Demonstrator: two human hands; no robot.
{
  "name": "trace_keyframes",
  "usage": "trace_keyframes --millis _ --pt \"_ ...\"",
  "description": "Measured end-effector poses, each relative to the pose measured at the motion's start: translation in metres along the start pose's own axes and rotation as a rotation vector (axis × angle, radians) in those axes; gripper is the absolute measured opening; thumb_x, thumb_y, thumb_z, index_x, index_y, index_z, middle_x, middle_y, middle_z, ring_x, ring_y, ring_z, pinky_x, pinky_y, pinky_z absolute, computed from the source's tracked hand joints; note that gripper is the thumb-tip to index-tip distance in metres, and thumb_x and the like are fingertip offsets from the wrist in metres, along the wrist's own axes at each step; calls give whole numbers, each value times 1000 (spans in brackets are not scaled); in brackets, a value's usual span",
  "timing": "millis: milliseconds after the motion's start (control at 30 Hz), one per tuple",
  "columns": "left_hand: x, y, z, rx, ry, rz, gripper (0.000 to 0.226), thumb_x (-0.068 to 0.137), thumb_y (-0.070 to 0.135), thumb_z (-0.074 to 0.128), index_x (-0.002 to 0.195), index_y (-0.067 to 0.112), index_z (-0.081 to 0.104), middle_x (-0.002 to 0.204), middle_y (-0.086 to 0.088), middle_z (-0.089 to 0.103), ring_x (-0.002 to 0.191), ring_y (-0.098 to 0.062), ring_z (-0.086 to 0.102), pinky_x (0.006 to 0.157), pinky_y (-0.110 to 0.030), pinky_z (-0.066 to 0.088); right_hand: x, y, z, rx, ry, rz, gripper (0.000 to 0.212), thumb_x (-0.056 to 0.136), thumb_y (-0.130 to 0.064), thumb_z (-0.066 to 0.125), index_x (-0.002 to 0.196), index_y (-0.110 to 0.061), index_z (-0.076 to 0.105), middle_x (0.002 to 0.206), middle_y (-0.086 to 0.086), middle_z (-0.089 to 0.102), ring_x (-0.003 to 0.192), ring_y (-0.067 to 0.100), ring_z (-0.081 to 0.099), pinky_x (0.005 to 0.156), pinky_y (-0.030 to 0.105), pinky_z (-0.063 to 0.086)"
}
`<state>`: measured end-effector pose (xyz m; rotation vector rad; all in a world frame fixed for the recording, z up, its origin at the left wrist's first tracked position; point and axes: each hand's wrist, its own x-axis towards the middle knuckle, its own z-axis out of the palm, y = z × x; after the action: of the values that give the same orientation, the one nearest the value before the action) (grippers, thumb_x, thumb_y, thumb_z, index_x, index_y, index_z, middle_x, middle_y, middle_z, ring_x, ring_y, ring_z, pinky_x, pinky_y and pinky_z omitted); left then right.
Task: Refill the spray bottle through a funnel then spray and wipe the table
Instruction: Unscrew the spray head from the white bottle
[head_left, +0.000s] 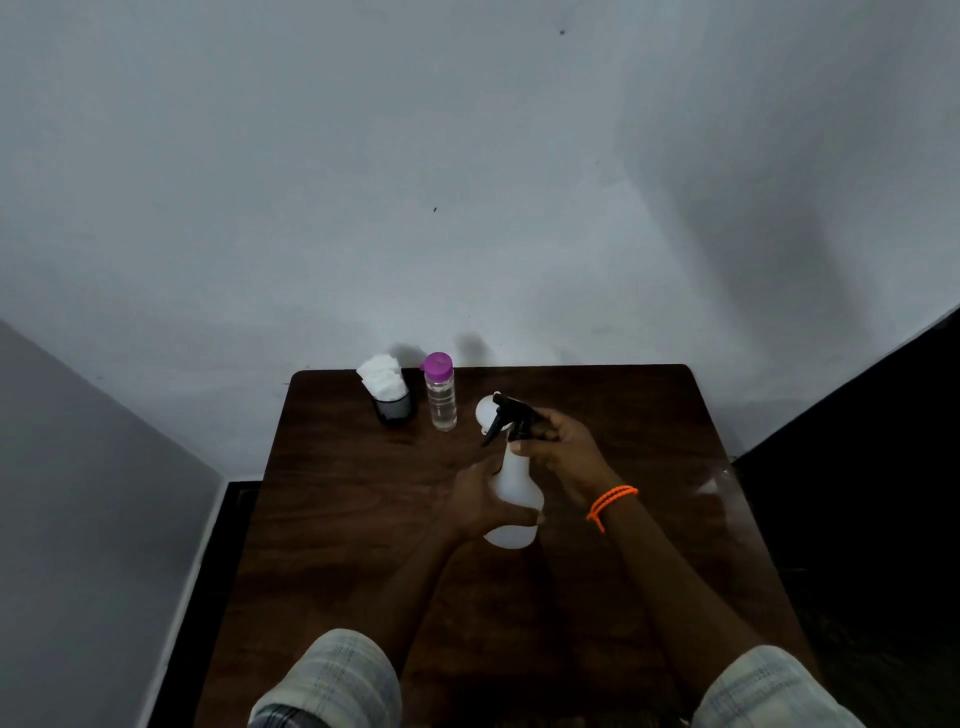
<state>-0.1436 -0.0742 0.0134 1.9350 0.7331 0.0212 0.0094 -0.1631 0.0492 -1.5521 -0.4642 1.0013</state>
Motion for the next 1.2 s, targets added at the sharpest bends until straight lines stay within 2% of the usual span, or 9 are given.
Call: trace_keyframes --millis 67,133,167,233,300,533,767,967,1200 --pt "0 -2 1 -4 22 10 98 46 70 90 130 27 61 119 10 69 109 -4 64 91 -37 59 1 1 -3 48 -64 28 57 78 4 76 131 -12 62 115 17 73 115 44 64 93 54 51" --pt "0 -6 2 1 13 0 98 45 73 89 128 30 61 118 12 69 108 -3 64 90 -37 59 0 0 -2 72 -72 34 57 77 -2 78 130 -16 63 119 16 71 117 43 63 98 60 49" --pt "-2 -6 2 -2 4 -3 94 45 71 90 126 30 62 117 13 69 107 -2 65 90 -37 59 -2 -2 -1 52 -52 23 57 76 -5 82 128 -16 63 119 14 71 116 38 65 97 56 53" --pt "-3 -7 3 -13 3 3 88 48 65 92 124 31 63 116 15 69 106 0 64 90 -35 59 -5 -6 2 -45 -1 -25 58 72 -7 88 125 -13 64 116 8 71 110 26 68 86 38 61" --pt "-4 -7 3 -31 15 3 87 48 63 93 124 34 62 116 16 69 106 3 63 90 -33 59 -5 -6 3 -98 31 -77 57 71 -6 89 123 -10 65 113 6 72 104 18 70 78 26 59" --pt "-2 -6 -3 -8 4 8 84 49 64 92 122 31 66 111 14 70 101 0 65 86 -33 60 -7 -15 0 -66 31 -145 45 77 4 81 118 -8 67 99 4 74 91 12 71 74 23 58" --pt "-11 -14 -8 17 17 7 76 55 54 94 121 29 65 109 16 67 100 0 63 83 -26 57 -1 -37 -11 168 32 -161 35 84 6 74 114 -11 68 98 5 76 95 24 71 80 37 59" --pt "-18 -16 -7 -67 80 8 79 55 49 96 123 34 61 113 15 67 104 -2 64 81 -23 56 3 -48 -26 417 117 -139 23 84 5 73 102 -6 64 96 11 71 94 30 69 80 36 61" --pt "-20 -24 -12 -106 255 -22 85 51 55 95 124 31 60 113 15 66 103 -1 63 79 -23 55 -2 -34 -45 827 186 -57 19 91 13 53 93 -2 65 89 13 71 95 31 71 77 33 62"
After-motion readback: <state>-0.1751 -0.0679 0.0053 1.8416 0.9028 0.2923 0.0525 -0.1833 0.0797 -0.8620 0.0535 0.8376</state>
